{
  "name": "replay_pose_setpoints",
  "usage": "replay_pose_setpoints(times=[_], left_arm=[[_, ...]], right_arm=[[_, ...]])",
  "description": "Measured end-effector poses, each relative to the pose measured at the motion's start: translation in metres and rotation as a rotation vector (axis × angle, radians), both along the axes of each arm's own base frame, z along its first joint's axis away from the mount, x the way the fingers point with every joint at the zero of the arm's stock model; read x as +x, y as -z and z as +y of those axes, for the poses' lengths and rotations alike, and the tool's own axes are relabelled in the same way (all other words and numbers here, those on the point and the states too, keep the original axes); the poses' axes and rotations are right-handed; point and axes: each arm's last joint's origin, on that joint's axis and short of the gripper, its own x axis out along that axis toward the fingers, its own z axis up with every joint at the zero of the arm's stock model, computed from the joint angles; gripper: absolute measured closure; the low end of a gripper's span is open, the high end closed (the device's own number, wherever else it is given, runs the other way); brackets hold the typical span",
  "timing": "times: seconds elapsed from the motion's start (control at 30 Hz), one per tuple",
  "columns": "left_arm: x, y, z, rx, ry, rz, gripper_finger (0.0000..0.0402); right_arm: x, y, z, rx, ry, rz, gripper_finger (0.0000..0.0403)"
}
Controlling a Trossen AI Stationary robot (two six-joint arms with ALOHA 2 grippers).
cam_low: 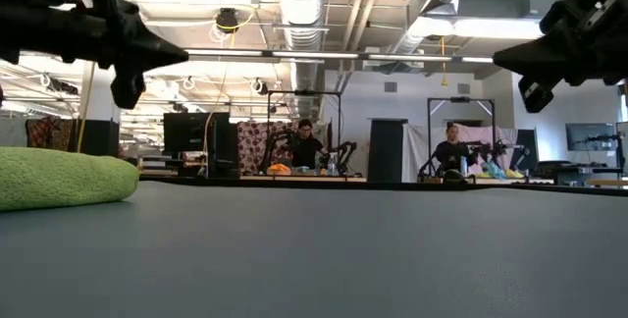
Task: Roll towel into tight, uniform cylinder
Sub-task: Return to Home Position
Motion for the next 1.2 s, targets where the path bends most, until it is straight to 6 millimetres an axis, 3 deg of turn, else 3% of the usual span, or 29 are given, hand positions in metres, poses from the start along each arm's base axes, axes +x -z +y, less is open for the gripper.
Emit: replay_pose_setpoints(times=[0.2, 0.43, 0.6, 0.77, 0.9, 1.1, 1.2], left_arm=[[-0.001, 0.01, -0.001, 0.017, 0.025, -0.075, 0.0401], [0.0, 0.031, -0.002, -0.042, 0.064, 0.049, 0.0401], [0.001, 0.029, -0.005, 0.088, 0.194, 0.055, 0.0401], [0.001, 0.025, -0.006, 0.335, 0.217, 0.043, 0.0401], [0.001, 0.03, -0.006, 0.404, 0.221, 0.113, 0.0401], [-0.002, 0.053, -0.005, 0.344, 0.189, 0.351, 0.0401], [-0.002, 0.053, -0.005, 0.309, 0.202, 0.366, 0.0401]], right_arm=[[0.001, 0.002, -0.009, -0.082, 0.057, 0.008, 0.0387], [0.001, 0.004, -0.015, -0.121, 0.114, 0.038, 0.0377], [0.001, 0.005, -0.016, -0.121, 0.129, 0.039, 0.0355], [0.001, 0.005, -0.017, -0.121, 0.131, 0.041, 0.0353], [0.001, 0.005, -0.017, -0.122, 0.132, 0.041, 0.0353], [0.001, 0.005, -0.017, -0.123, 0.132, 0.042, 0.0352], [0.001, 0.005, -0.017, -0.122, 0.133, 0.043, 0.0352]])
